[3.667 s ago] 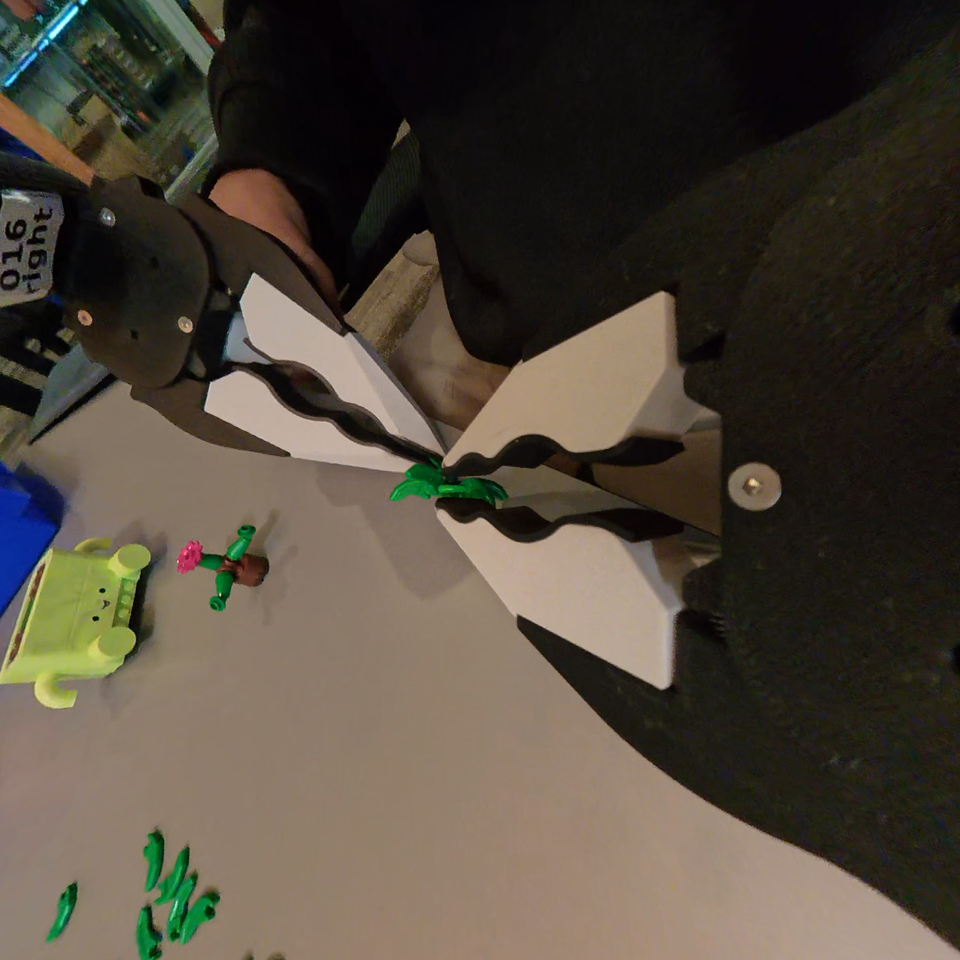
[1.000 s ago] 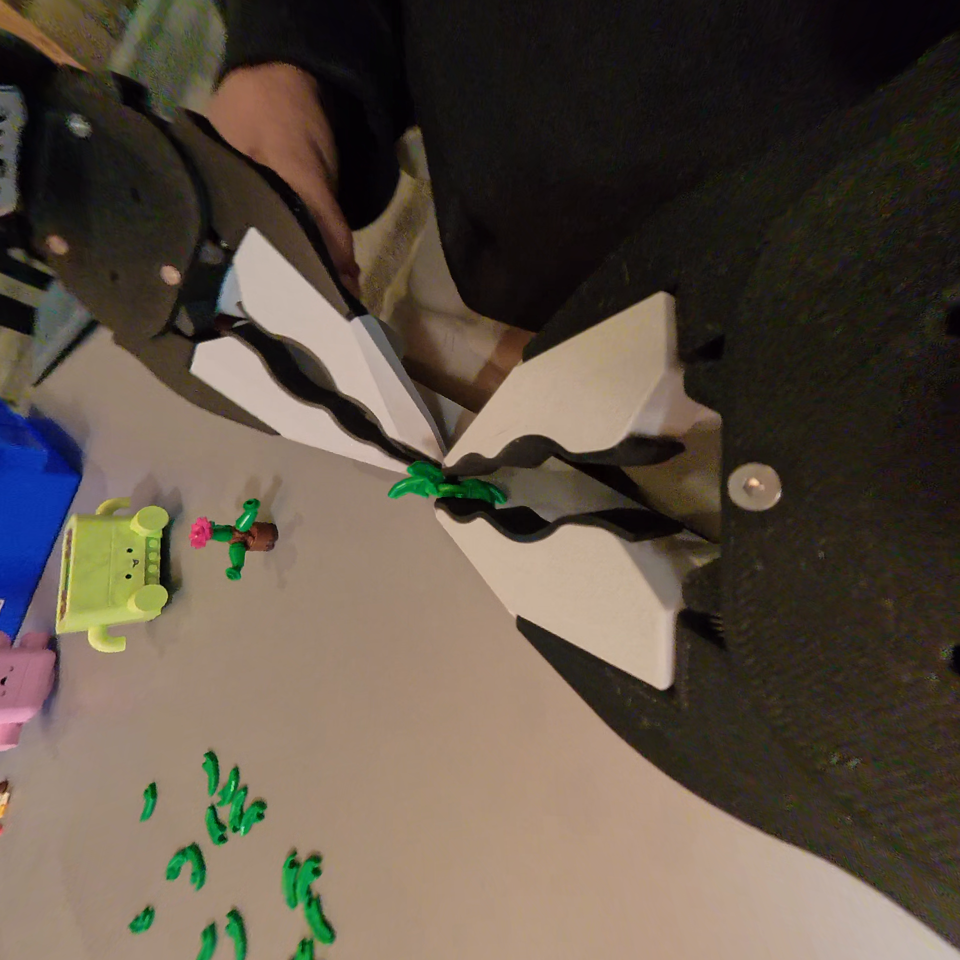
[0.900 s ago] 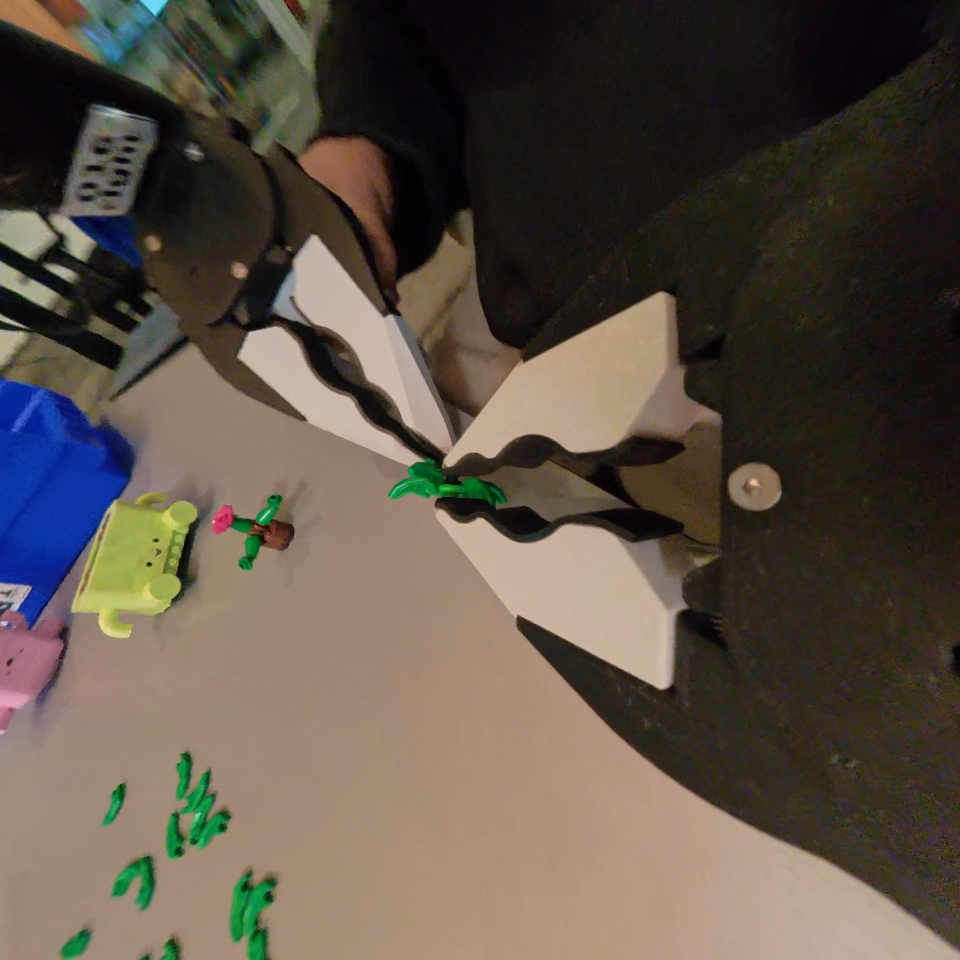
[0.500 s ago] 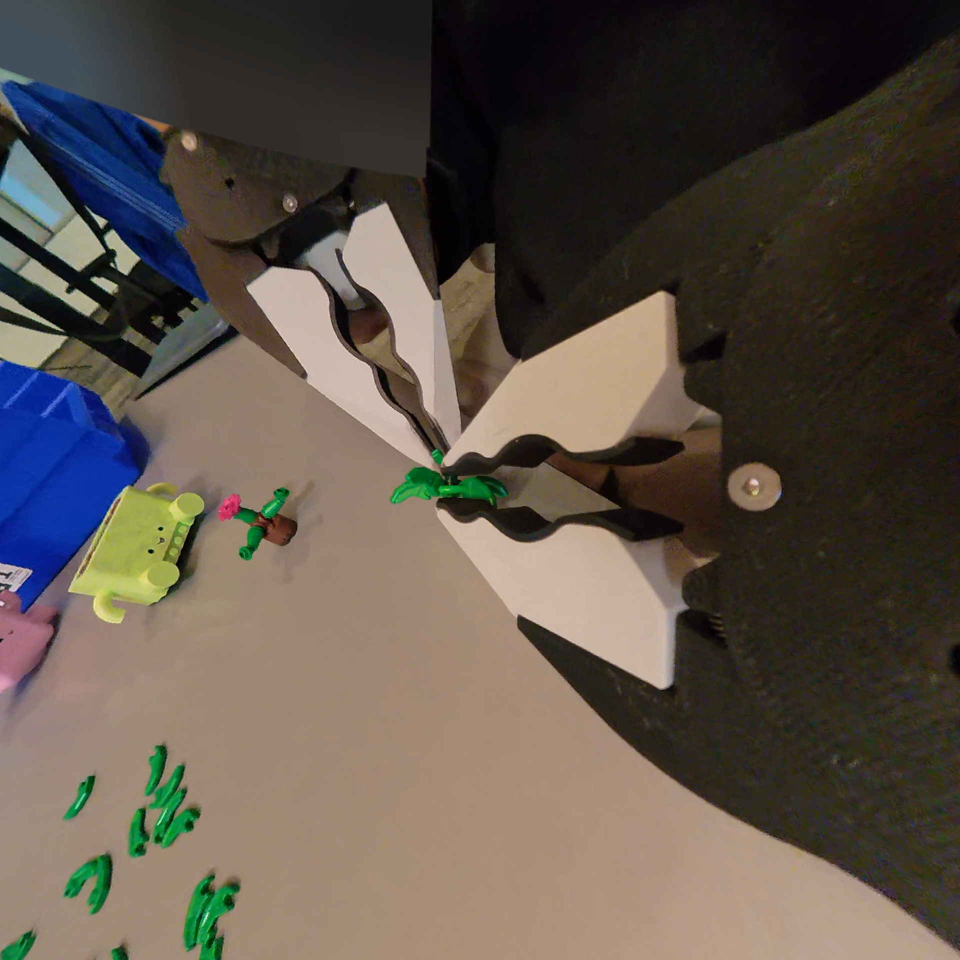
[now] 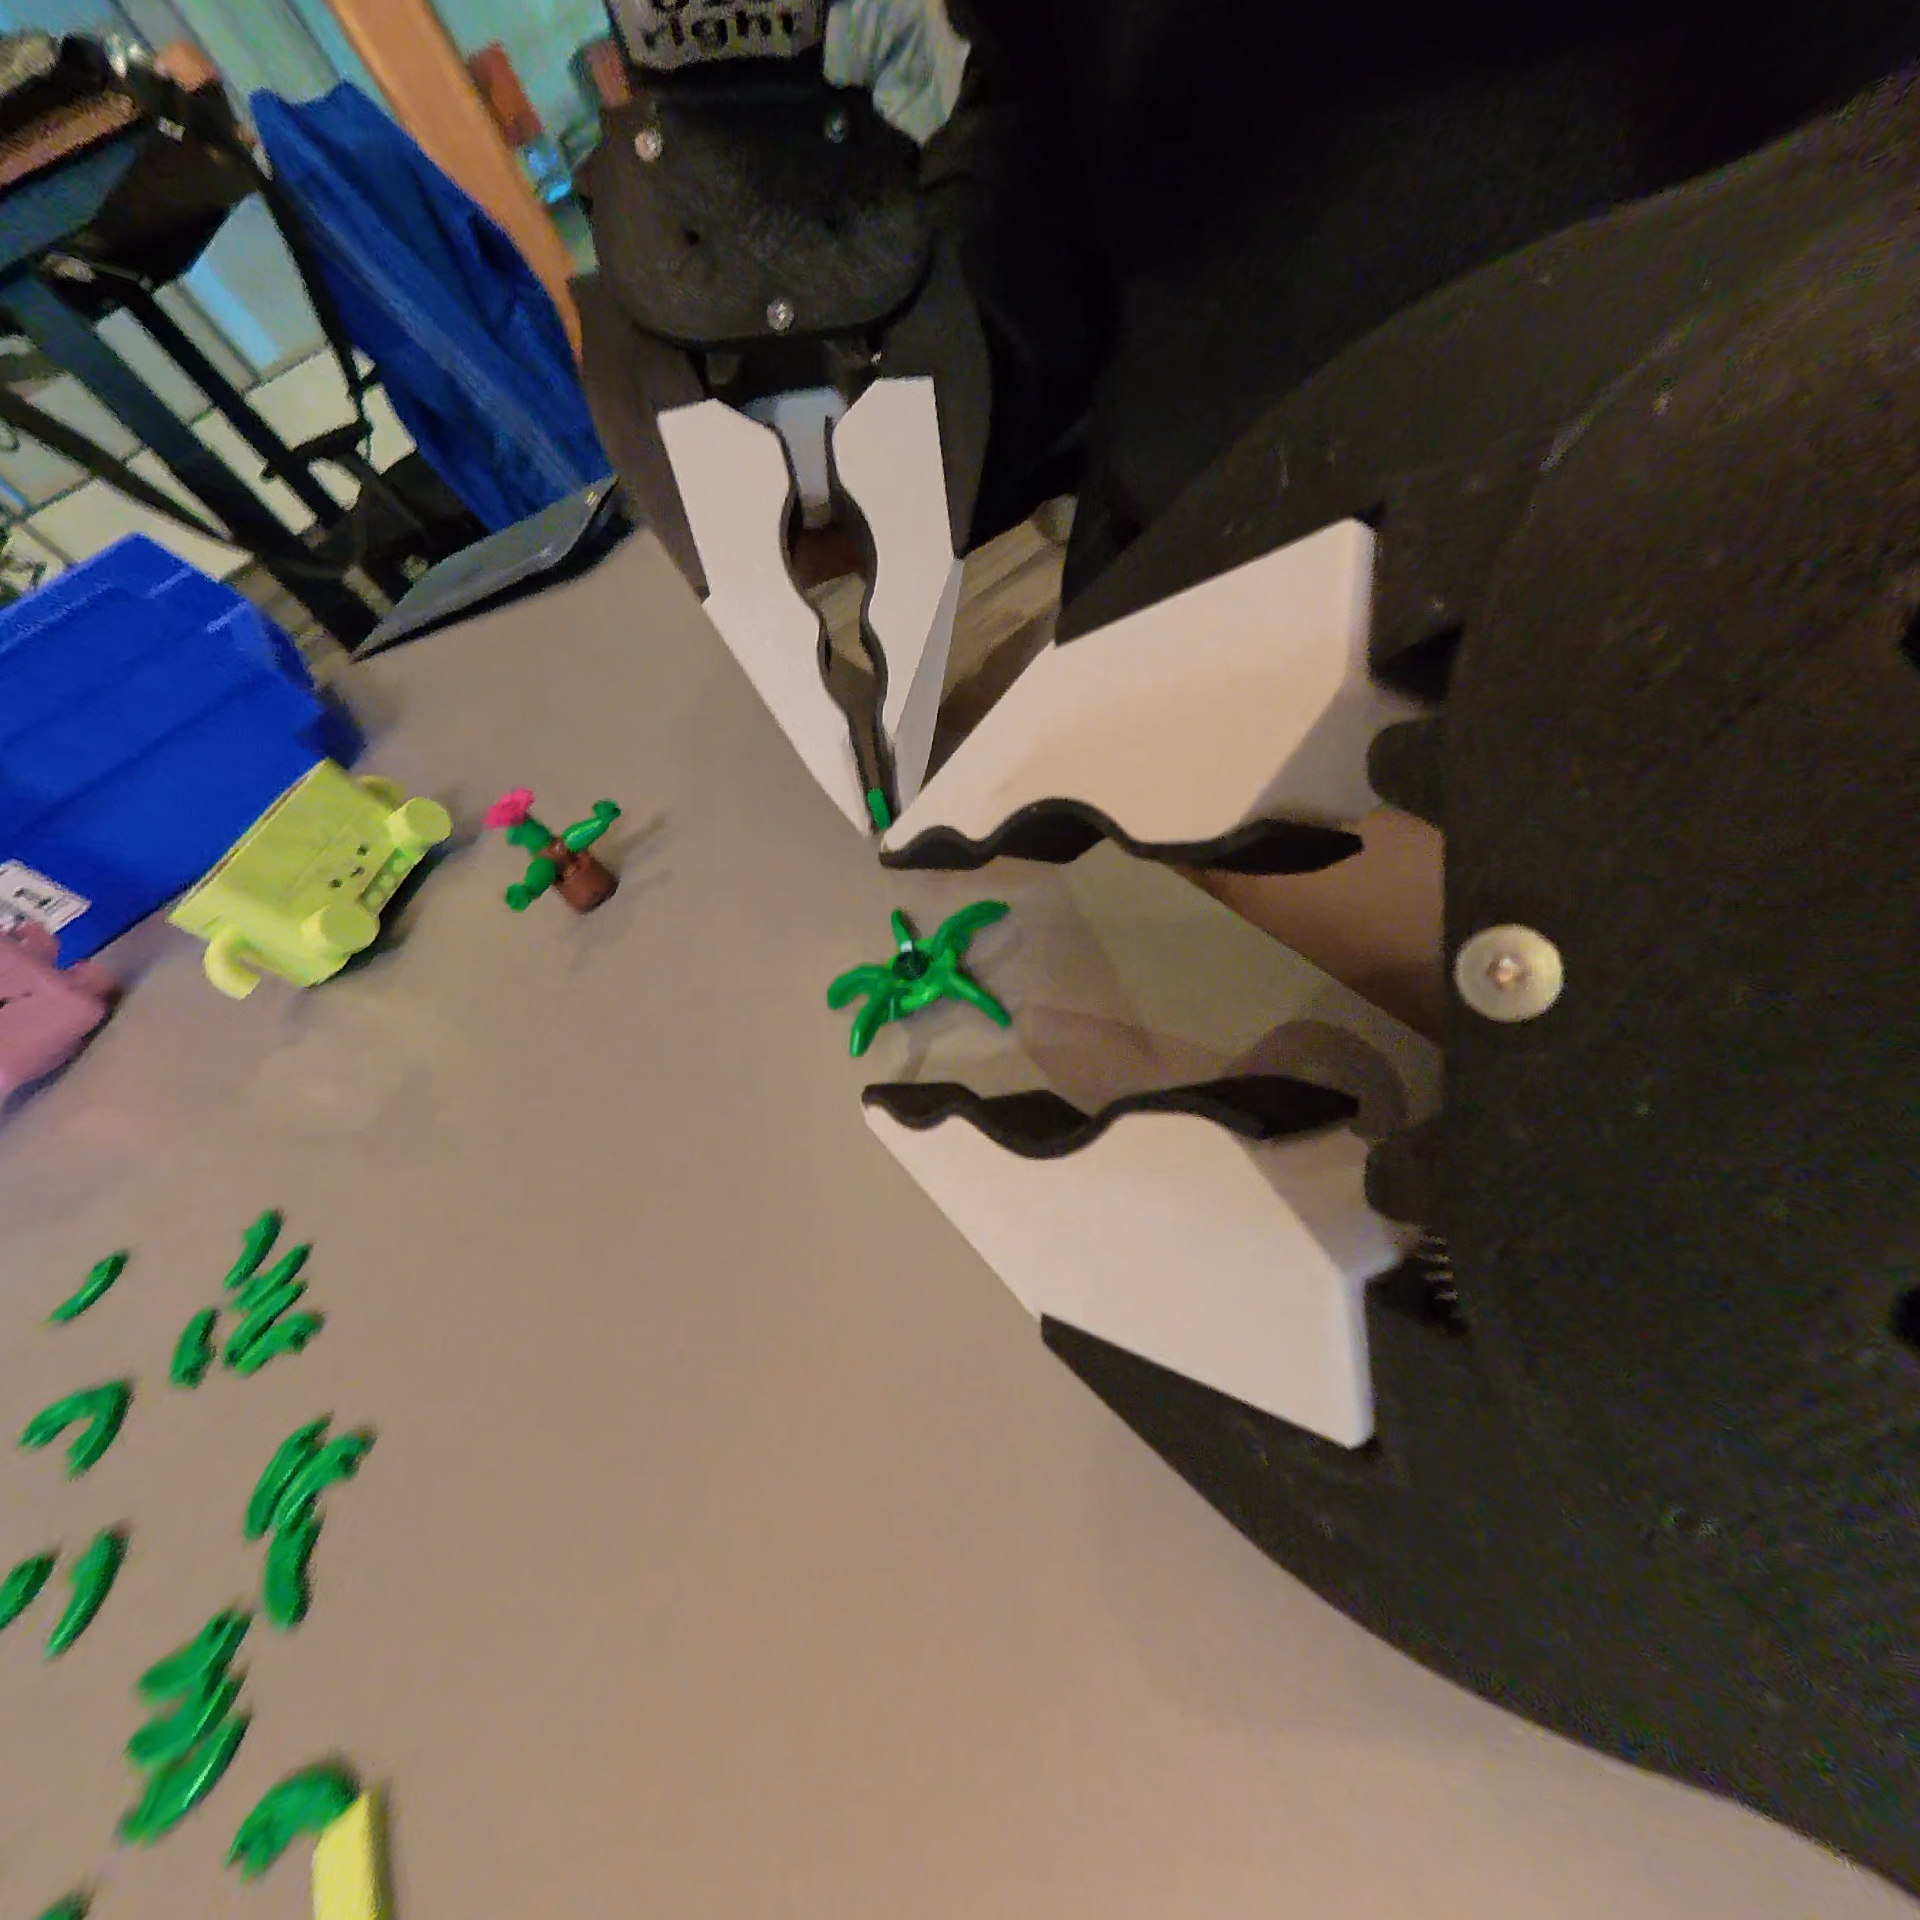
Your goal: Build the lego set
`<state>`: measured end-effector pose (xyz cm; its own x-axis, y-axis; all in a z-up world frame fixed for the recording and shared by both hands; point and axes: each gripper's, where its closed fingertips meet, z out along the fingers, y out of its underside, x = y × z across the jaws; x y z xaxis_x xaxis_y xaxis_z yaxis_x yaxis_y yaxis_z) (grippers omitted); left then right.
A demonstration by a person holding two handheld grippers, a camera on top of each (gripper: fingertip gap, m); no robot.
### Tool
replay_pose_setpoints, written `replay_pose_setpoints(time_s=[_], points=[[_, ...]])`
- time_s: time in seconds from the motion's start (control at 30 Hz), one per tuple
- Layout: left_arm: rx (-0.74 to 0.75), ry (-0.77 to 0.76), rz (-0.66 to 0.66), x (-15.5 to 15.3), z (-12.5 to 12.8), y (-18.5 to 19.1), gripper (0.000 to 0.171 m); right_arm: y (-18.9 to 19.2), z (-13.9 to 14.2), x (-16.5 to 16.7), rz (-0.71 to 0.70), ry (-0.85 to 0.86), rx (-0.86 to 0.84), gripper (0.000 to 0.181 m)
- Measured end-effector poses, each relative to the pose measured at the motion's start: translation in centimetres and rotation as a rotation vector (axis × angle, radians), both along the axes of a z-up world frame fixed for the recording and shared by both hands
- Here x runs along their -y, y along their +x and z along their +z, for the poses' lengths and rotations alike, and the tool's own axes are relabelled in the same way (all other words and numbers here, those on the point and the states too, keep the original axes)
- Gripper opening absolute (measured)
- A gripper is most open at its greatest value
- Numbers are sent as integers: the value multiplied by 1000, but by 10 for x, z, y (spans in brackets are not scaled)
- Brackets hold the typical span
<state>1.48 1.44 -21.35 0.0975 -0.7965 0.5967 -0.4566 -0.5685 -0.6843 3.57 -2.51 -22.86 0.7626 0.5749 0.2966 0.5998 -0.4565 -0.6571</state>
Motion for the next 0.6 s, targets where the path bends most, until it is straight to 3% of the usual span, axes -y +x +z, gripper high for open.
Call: replay_pose_setpoints(time_s=[0.1,0.13,0.2,0.33,0.6], points=[[24,57,67,-16,9,-5,48,1,3,-1,1,11,-7,1],[61,72,60,-15,17,-5,46,1,5,-1,3,18,-9,1],[119,55,-33,4,30,-3,24,0,10,-3,6,39,-17,1],[149,-56,-149,37,31,9,23,-10,25,-6,50,119,-25,1],[235,-158,-140,40,40,10,6,-16,42,-9,98,276,146,1]])
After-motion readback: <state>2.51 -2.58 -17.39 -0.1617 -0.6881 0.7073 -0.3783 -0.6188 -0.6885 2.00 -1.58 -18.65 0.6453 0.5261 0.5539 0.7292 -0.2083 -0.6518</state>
